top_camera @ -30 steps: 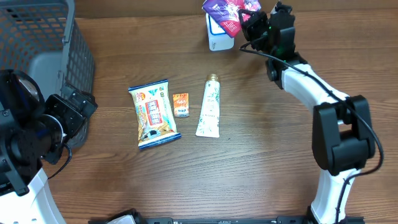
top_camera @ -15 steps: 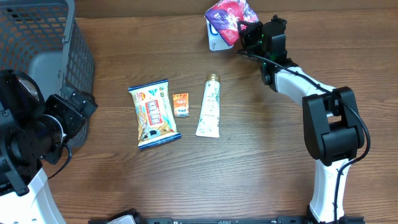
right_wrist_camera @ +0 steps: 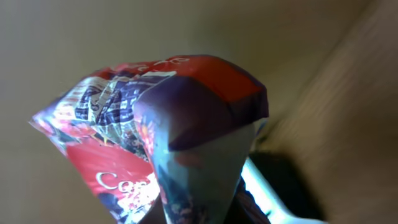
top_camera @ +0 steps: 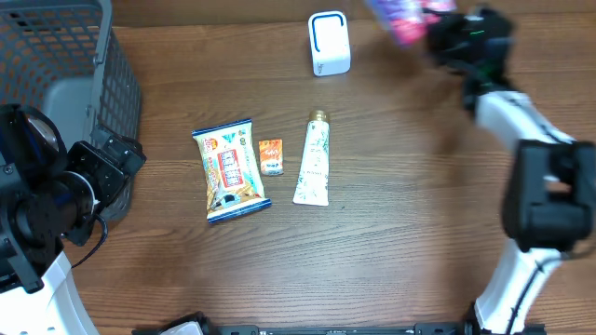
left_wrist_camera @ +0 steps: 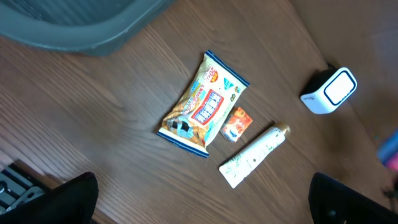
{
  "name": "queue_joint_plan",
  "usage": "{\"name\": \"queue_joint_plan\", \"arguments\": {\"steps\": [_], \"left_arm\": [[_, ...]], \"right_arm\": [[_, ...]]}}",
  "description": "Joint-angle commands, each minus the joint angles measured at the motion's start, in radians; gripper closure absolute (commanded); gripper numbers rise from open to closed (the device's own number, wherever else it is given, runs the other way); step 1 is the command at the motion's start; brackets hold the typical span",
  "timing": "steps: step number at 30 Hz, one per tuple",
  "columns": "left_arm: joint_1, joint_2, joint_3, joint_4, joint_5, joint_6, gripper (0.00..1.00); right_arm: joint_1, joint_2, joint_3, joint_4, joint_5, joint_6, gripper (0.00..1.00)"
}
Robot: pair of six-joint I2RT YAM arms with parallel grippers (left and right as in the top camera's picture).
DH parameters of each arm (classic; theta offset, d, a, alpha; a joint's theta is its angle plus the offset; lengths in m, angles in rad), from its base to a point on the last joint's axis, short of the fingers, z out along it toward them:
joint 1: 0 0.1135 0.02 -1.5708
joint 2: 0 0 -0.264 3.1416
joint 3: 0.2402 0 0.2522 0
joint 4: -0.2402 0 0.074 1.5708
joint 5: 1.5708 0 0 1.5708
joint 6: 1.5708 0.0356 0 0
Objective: Scan the item barcode
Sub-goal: 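Carry the pack up toward the white scanner with right gripper, then move the held pack off to the right side of the table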
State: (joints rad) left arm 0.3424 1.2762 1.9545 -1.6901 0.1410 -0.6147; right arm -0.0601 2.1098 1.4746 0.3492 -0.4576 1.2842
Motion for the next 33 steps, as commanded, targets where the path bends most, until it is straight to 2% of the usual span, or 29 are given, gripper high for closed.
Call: {"name": "queue_joint_plan", "arguments": {"steps": [1, 7, 11, 13, 16, 23, 28, 31, 33], "left_arm": [[0.006, -0.005, 0.002, 0.001, 0.001, 0.009, 0.0], [0.006, -0.005, 0.002, 0.001, 0.001, 0.009, 0.0], [0.006, -0.005, 0.002, 0.001, 0.001, 0.009, 0.0], [0.006, -0.005, 0.002, 0.001, 0.001, 0.009, 0.0], [0.006, -0.005, 0.002, 0.001, 0.001, 0.009, 0.0], [0.006, -0.005, 0.002, 0.001, 0.001, 0.009, 0.0], [0.006, -0.005, 0.002, 0.001, 0.001, 0.009, 0.0], [0.006, -0.005, 0.002, 0.001, 0.001, 0.009, 0.0], [0.006, -0.005, 0.002, 0.001, 0.001, 0.009, 0.0]], "right_arm": [[-0.151, -0.145, 0.027, -0.198, -0.095, -0.061, 0.96], [-0.372, -0.162, 0.024, -0.686, -0.009, -0.254, 0.96], [-0.496, -0.161, 0.024, -0.874, 0.126, -0.38, 0.96], [-0.548, -0.161, 0.024, -0.91, 0.169, -0.459, 0.96], [-0.614, -0.16, 0.024, -0.953, 0.218, -0.482, 0.96], [-0.705, -0.138, 0.024, -0.913, 0.3, -0.513, 0.96], [-0.742, -0.133, 0.024, -0.868, 0.312, -0.614, 0.95], [-0.77, -0.132, 0.024, -0.858, 0.312, -0.642, 0.86], [-0.787, -0.132, 0.024, -0.855, 0.311, -0.642, 0.71]]}}
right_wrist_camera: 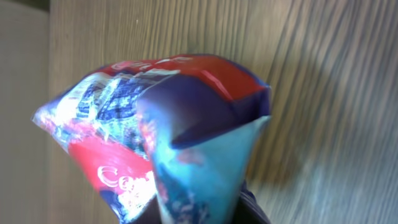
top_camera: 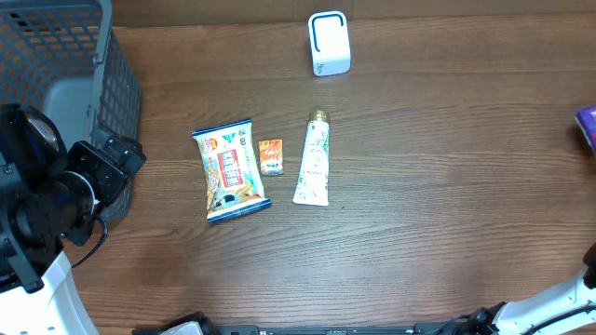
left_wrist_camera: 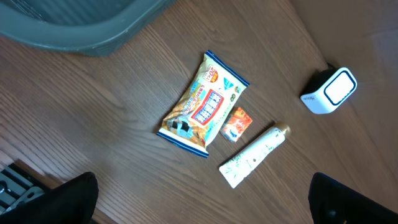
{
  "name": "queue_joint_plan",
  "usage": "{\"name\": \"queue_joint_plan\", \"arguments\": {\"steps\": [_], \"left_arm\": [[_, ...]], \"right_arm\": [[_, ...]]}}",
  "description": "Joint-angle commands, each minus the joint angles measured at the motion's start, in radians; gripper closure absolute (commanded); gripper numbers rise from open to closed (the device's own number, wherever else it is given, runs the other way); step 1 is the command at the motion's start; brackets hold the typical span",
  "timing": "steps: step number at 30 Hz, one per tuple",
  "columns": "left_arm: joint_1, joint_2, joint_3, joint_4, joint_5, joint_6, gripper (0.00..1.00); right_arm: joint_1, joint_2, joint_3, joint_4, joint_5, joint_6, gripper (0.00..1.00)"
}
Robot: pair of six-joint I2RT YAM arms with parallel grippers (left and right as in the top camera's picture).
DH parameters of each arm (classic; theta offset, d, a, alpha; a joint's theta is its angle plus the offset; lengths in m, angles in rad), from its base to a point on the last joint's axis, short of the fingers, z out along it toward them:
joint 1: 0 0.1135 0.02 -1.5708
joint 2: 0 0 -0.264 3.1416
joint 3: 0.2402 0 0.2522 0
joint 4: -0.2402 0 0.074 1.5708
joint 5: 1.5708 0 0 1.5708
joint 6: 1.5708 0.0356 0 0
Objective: Scan the item barcode
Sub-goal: 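Move the held pack off to the right side of the table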
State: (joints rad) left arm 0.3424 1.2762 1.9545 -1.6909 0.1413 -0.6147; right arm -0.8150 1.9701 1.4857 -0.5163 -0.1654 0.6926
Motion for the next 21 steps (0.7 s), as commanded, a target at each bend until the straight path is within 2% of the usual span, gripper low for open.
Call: {"name": "queue_joint_plan", "arguments": {"steps": [1, 3, 6, 9, 17, 21], "left_arm": [[0.006, -0.005, 0.002, 0.002, 0.001, 0.009, 0.0], [0.006, -0.005, 0.002, 0.002, 0.001, 0.009, 0.0], [0.006, -0.005, 0.002, 0.002, 0.001, 0.009, 0.0], [0.006, -0.005, 0.002, 0.002, 0.001, 0.009, 0.0], [0.006, -0.005, 0.002, 0.002, 0.001, 0.009, 0.0], [0.006, -0.005, 0.002, 0.002, 0.001, 0.009, 0.01]], "right_arm": [[-0.039, 0.007, 0.013, 0.011, 0.018, -0.051, 0.56], [-0.048, 0.007, 0.013, 0.014, -0.015, -0.081, 0.32], [-0.05, 0.005, 0.016, 0.018, -0.156, -0.15, 0.15], [-0.05, -0.011, 0.016, 0.028, -0.329, -0.151, 0.0], [0.0, -0.059, 0.042, 0.048, -0.813, -0.145, 0.0], [0.096, -0.059, 0.04, 0.016, -1.073, -0.227, 0.0]]}}
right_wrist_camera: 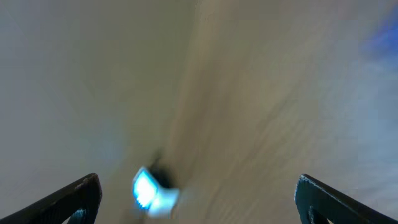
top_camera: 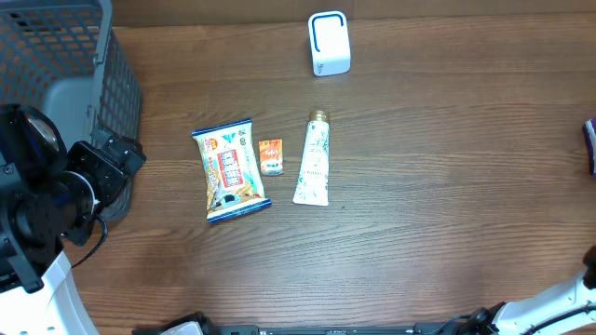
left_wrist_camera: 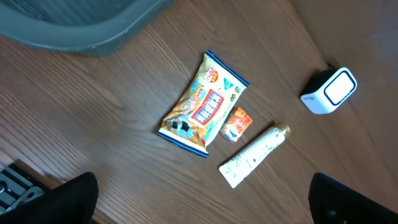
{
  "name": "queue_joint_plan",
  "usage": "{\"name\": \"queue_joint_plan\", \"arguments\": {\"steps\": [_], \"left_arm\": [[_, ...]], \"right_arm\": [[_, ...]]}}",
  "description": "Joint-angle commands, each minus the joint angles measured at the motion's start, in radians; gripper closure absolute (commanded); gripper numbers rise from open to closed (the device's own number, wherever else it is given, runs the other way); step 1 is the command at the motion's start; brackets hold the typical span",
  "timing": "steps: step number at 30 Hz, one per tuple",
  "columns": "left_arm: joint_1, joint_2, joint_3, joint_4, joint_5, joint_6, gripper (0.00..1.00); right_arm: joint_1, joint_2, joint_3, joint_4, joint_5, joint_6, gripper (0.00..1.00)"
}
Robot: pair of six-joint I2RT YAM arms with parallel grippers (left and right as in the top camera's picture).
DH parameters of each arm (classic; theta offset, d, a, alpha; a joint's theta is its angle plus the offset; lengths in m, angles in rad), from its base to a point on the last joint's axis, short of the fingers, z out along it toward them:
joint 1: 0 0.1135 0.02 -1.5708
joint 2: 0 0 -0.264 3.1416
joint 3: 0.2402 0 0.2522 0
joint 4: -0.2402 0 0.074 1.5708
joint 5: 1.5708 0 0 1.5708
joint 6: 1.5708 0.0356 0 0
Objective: Scan the item barcode
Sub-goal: 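Move the held pack off to the right side of the table, then reach the right gripper to the white-green tube and grasp it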
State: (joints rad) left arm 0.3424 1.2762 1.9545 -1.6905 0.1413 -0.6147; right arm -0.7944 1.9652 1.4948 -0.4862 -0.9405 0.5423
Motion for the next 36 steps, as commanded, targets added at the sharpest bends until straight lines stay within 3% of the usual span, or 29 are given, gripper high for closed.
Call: {"name": "queue_joint_plan", "arguments": {"steps": [1, 4, 6, 15, 20, 25, 31, 34, 36], "left_arm": [[0.006, -0.005, 0.002, 0.001, 0.001, 0.009, 0.0], [0.006, -0.005, 0.002, 0.001, 0.001, 0.009, 0.0], [0.006, -0.005, 0.002, 0.001, 0.001, 0.009, 0.0], [0.006, -0.005, 0.002, 0.001, 0.001, 0.009, 0.0], [0.006, -0.005, 0.002, 0.001, 0.001, 0.009, 0.0], [0.006, -0.005, 0.002, 0.001, 0.001, 0.009, 0.0], [0.006, -0.005, 0.002, 0.001, 0.001, 0.009, 0.0], [0.006, -0.005, 0.002, 0.001, 0.001, 0.009, 0.0], [0.006, -0.005, 0.002, 0.001, 0.001, 0.009, 0.0]], "right_arm": [[0.112, -0.054, 0.031, -0.042, -0.328, -0.118, 0.0], [0.289, -0.054, 0.031, -0.182, -0.32, -0.305, 0.0], [0.396, -0.054, 0.031, -0.247, -0.224, -0.342, 0.0], [0.908, -0.034, 0.031, -0.327, 0.448, -0.321, 0.0], [1.118, -0.024, 0.031, -0.323, 0.731, -0.179, 0.0], [1.295, -0.024, 0.031, -0.294, 0.98, -0.172, 0.0], [1.416, -0.023, 0.031, -0.26, 1.018, -0.184, 0.0], [1.437, -0.022, 0.03, -0.24, 1.018, -0.111, 0.0], [1.445, -0.017, 0.027, -0.233, 1.018, -0.04, 0.05]]}}
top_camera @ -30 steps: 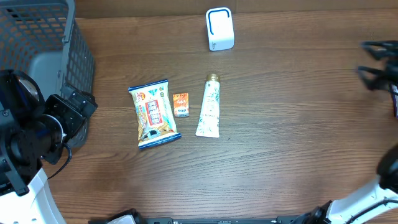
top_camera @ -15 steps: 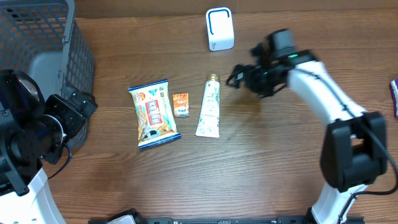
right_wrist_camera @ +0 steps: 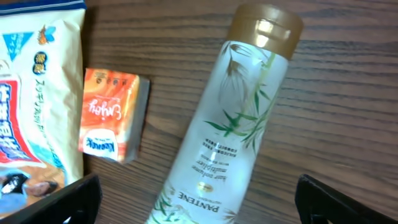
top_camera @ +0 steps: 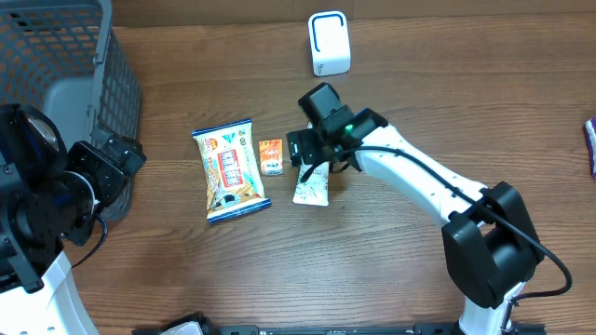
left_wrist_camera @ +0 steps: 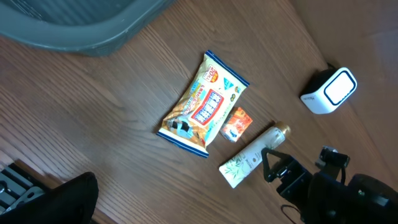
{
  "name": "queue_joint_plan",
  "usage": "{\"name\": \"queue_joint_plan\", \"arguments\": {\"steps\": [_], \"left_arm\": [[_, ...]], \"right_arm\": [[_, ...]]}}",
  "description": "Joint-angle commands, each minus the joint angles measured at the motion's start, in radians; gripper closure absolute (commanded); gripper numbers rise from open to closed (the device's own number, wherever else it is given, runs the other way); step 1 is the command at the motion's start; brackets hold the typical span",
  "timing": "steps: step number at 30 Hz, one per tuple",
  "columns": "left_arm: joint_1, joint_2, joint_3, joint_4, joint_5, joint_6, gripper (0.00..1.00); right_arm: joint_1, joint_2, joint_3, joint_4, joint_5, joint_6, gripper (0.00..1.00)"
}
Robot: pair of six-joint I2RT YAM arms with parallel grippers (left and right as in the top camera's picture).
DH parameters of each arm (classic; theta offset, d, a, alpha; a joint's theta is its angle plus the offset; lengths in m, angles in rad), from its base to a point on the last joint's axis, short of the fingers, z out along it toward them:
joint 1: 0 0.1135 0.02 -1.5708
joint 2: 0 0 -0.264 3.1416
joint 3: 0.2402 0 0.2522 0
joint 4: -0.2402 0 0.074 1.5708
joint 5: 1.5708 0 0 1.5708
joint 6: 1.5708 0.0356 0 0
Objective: Scan the item barcode
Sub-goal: 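Reach the right gripper to the white-green tube and grasp it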
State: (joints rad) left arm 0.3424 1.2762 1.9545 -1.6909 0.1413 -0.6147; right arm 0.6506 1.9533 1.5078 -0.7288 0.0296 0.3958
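A white Pantene tube (right_wrist_camera: 230,143) with a gold cap lies on the wood table, its flat end (top_camera: 311,189) showing in the overhead view. My right gripper (right_wrist_camera: 200,208) hovers open just above it, one finger on each side of the lower half, not touching. Seen from overhead, this gripper (top_camera: 314,158) covers the tube's upper part. The white scanner (top_camera: 329,44) stands at the back of the table. My left gripper (left_wrist_camera: 202,214) is open and empty at the left, beside the basket.
A snack packet (top_camera: 230,169) and a small orange packet (top_camera: 271,156) lie left of the tube. A grey wire basket (top_camera: 56,65) fills the back left corner. A purple bag (top_camera: 590,145) lies at the table's right edge.
My right arm was off the right side with its gripper open; now the gripper stands open over the Pantene tube at mid-table. The left arm and the items have not moved.
First my right gripper held a red and purple bag up near the scanner. Then it held the bag at the table's far right edge. Then it was open, with the bag lying at that edge. Now it hovers over the tube.
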Motion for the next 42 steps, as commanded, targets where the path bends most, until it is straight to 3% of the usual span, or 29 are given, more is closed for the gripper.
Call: {"name": "queue_joint_plan", "arguments": {"steps": [1, 4, 8, 17, 23, 30, 37, 42], "left_arm": [[0.006, -0.005, 0.002, 0.002, 0.001, 0.009, 0.0], [0.006, -0.005, 0.002, 0.002, 0.001, 0.009, 0.0], [0.006, -0.005, 0.002, 0.002, 0.001, 0.009, 0.0], [0.006, -0.005, 0.002, 0.002, 0.001, 0.009, 0.0], [0.006, -0.005, 0.002, 0.002, 0.001, 0.009, 0.0], [0.006, -0.005, 0.002, 0.002, 0.001, 0.009, 0.0], [0.006, -0.005, 0.002, 0.002, 0.001, 0.009, 0.0], [0.006, -0.005, 0.002, 0.002, 0.001, 0.009, 0.0]], "right_arm": [[0.003, 0.002, 0.006, 0.014, 0.048, 0.159, 0.12], [0.003, 0.025, -0.011, 0.021, 0.069, 0.23, 0.13], [0.003, 0.08, -0.011, 0.023, 0.064, 0.272, 0.08], [0.011, 0.141, -0.011, 0.002, 0.104, 0.28, 0.11], [0.011, 0.154, -0.011, -0.015, 0.142, 0.287, 0.23], [0.011, 0.154, -0.011, -0.02, 0.154, 0.285, 0.25], [0.002, 0.154, -0.008, -0.014, 0.153, 0.224, 0.52], [0.002, 0.154, -0.008, -0.017, 0.145, 0.225, 0.47]]}}
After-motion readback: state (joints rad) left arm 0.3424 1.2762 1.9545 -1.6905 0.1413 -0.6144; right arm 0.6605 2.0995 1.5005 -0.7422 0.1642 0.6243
